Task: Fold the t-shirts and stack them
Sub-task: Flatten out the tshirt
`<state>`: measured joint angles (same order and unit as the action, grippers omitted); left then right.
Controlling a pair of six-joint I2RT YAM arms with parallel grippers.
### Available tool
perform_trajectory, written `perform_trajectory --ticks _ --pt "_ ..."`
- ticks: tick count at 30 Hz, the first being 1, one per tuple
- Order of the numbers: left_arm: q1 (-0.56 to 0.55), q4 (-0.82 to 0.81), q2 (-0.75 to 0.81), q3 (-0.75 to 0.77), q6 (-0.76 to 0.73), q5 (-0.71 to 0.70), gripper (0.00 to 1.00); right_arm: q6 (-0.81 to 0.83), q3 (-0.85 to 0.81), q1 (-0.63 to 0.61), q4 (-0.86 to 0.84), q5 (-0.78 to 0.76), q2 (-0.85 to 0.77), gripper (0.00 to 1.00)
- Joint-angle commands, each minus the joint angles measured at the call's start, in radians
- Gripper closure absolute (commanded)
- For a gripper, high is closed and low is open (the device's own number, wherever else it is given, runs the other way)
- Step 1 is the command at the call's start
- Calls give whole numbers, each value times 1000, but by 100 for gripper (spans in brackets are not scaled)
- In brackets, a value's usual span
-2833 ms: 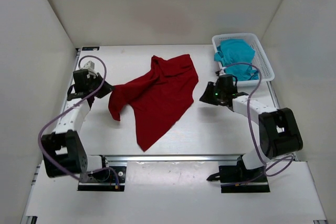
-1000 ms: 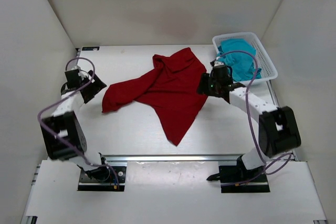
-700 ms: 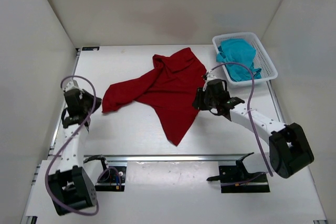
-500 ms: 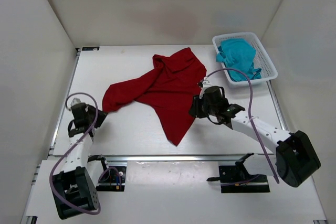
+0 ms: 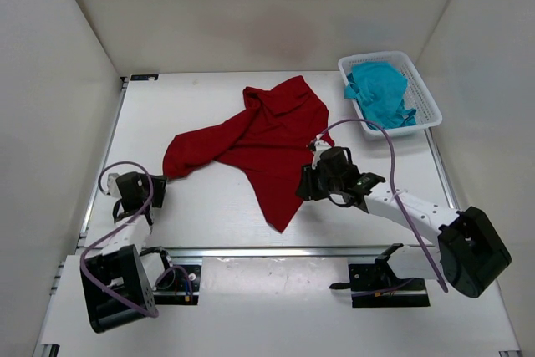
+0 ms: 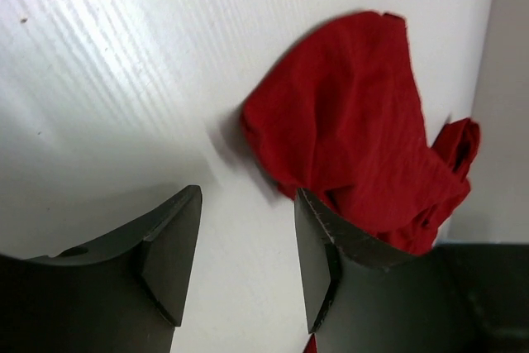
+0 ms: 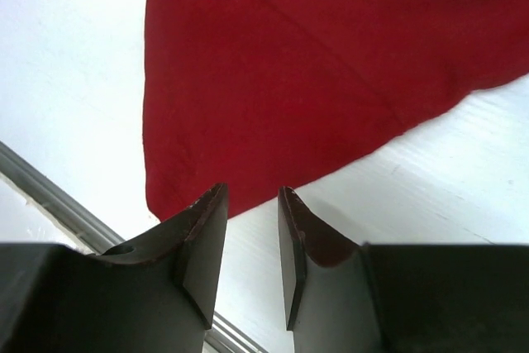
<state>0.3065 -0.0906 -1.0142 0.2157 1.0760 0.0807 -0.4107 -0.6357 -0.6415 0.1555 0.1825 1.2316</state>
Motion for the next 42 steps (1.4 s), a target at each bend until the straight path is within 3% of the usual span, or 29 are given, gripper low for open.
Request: perform_trajectory --ticks 1,11,17,21,26,34,40,42 --pt "-7 -107 -49 31 58 -30 41 6 5 -7 -50 25 16 70" --pt "-15 -181 -191 74 117 -9 57 -10 -2 -23 -60 23 46 70" --pt "-20 -190 -225 99 104 -7 81 -13 -1 -17 -50 14 40 69" --pt "3 -193 -257 111 85 19 100 -13 28 -10 -22 -6 34 63" --pt "14 -170 -248 171 -20 33 100 -16 19 -87 83 -122 66 55" --pt "-115 -77 -71 245 -212 -12 100 -63 -45 -280 191 -181 149 45" --pt "-190 -87 9 182 -241 36 100 -50 -143 -290 223 -302 278 45" --pt "-217 -72 51 162 -254 42 100 -40 -168 -265 234 -339 334 50"
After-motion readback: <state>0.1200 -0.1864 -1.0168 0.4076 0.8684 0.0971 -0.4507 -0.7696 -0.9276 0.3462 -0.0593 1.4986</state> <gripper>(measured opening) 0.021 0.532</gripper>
